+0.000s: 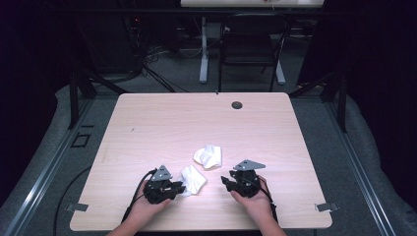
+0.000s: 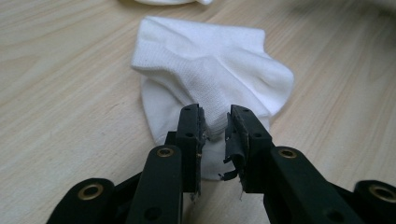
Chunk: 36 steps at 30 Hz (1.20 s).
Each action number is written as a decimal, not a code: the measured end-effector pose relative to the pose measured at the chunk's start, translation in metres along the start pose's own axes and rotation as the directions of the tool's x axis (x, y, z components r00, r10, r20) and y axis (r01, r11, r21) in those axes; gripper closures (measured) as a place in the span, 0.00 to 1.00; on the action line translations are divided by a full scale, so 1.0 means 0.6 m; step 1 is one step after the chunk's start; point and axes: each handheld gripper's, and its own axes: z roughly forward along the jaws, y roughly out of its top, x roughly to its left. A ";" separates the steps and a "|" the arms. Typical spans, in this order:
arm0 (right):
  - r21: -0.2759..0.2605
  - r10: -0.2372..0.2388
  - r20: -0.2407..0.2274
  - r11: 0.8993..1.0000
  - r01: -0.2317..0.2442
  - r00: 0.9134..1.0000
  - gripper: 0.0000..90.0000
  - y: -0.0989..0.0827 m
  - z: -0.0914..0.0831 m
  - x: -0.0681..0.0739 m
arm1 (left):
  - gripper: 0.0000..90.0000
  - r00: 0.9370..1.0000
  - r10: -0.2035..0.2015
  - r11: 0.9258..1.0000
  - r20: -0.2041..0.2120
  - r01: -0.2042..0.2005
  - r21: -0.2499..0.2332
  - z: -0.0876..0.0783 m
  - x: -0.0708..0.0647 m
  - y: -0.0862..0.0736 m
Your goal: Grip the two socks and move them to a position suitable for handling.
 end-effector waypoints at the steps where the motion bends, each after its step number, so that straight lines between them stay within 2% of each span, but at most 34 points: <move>1: -0.004 0.002 -0.002 1.000 -0.002 1.000 0.64 0.000 0.000 0.001 | 0.83 1.000 0.004 1.000 0.009 -0.004 0.000 0.001 -0.002 0.000; 6: -0.005 -0.003 -0.010 1.000 0.003 1.000 0.65 0.001 -0.001 0.006 | 0.84 0.999 0.018 1.000 0.032 -0.018 0.000 0.004 -0.011 0.000; 8: -0.015 0.019 -0.045 1.000 -0.020 0.999 0.70 0.004 -0.003 0.010 | 0.85 0.999 0.020 1.000 0.036 -0.020 0.002 0.005 -0.013 0.000; 10: -0.005 0.007 -0.077 1.000 -0.007 0.997 0.77 0.011 -0.003 0.016 | 0.85 0.999 0.022 1.000 0.040 -0.022 0.001 0.005 -0.014 0.000; 13: 0.028 -0.078 -0.090 0.996 0.081 0.993 0.88 0.025 0.004 0.034 | 0.85 0.998 0.027 1.000 0.048 -0.028 0.004 0.005 -0.016 0.000; 16: 0.060 -0.129 -0.128 0.989 0.138 0.983 0.95 0.035 0.020 0.055 | 0.85 0.998 0.027 1.000 0.049 -0.028 0.004 0.005 -0.017 0.000; 20: 0.086 -0.202 -0.135 0.973 0.214 0.970 0.97 0.043 0.051 0.077 | 0.82 0.998 0.016 1.000 0.055 -0.016 0.005 0.002 -0.017 0.001; 21: 0.080 -0.191 -0.136 0.976 0.203 0.972 0.97 0.043 0.058 0.081 | 0.82 0.998 0.019 1.000 0.054 -0.019 0.004 0.000 -0.016 0.001; 24: 0.096 -0.186 -0.139 0.975 0.200 0.973 0.98 0.042 0.069 0.081 | 0.82 0.999 0.008 1.000 0.050 -0.008 0.004 -0.008 -0.013 0.004; 27: 0.127 -0.180 -0.138 0.972 0.198 0.974 0.98 0.034 0.074 0.080 | 0.86 1.000 -0.010 1.000 0.030 0.009 0.020 -0.012 -0.006 0.002; 30: 0.134 -0.176 -0.128 0.972 0.193 0.976 0.98 0.027 0.073 0.083 | 0.90 1.000 -0.014 0.999 0.020 0.014 0.039 -0.010 -0.002 0.000; 36: 0.160 -0.152 -0.130 0.972 0.172 0.980 0.98 0.021 0.063 0.092 | 0.92 1.000 -0.008 0.999 0.005 0.008 0.035 -0.007 -0.003 0.000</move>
